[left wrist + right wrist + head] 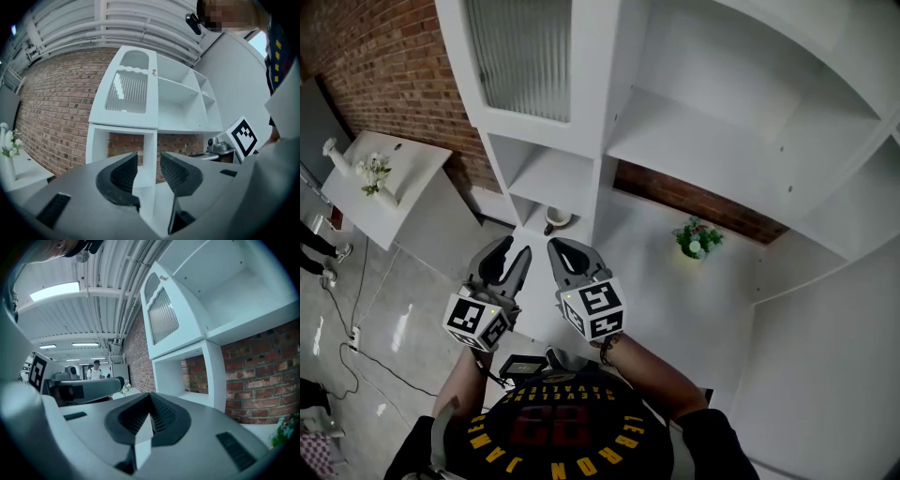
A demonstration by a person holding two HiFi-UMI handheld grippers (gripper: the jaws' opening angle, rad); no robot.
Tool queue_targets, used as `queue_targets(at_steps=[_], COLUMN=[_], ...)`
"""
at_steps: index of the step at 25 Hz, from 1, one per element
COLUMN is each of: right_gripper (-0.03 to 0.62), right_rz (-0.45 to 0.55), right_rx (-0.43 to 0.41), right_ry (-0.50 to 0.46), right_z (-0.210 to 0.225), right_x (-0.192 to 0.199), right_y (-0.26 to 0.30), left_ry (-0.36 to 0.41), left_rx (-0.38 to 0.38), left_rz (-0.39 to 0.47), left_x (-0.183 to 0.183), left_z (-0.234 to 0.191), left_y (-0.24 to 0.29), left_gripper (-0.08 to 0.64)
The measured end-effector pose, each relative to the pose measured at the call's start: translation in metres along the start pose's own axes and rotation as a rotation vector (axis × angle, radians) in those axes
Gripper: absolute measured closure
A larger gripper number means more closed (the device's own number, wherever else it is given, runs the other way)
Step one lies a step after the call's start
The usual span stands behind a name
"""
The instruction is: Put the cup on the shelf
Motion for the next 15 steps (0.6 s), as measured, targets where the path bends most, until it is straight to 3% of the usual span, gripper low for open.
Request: queue_targets(at_steps=[3, 15], right_gripper=[0.586, 0.586], right_rz=[0.019, 0.047], right_rx=[-0.008, -0.045], right_ry=[0.005, 0.014], right_z=[-0.001, -0.001], right_x=[-0.005, 0.002], right_y=[-0.003, -0.005], left_ry=[-0.03, -0.032], left_rx=[0.009, 0.021], left_rz=[0.021, -0.03], left_x=[-0.003, 0.013], left_z=[0.003, 0.007], left_y=[0.003, 0.015], left_gripper=[0.403, 0.403])
Point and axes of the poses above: the fingertips, and each gripper's own axes: y forward along the fingers, z to its right, x out of its underside, the point moved 6 cm from there along -y, backward along the fingers, and after that the axes turned 3 degrees about y, right-handed, at the moved point
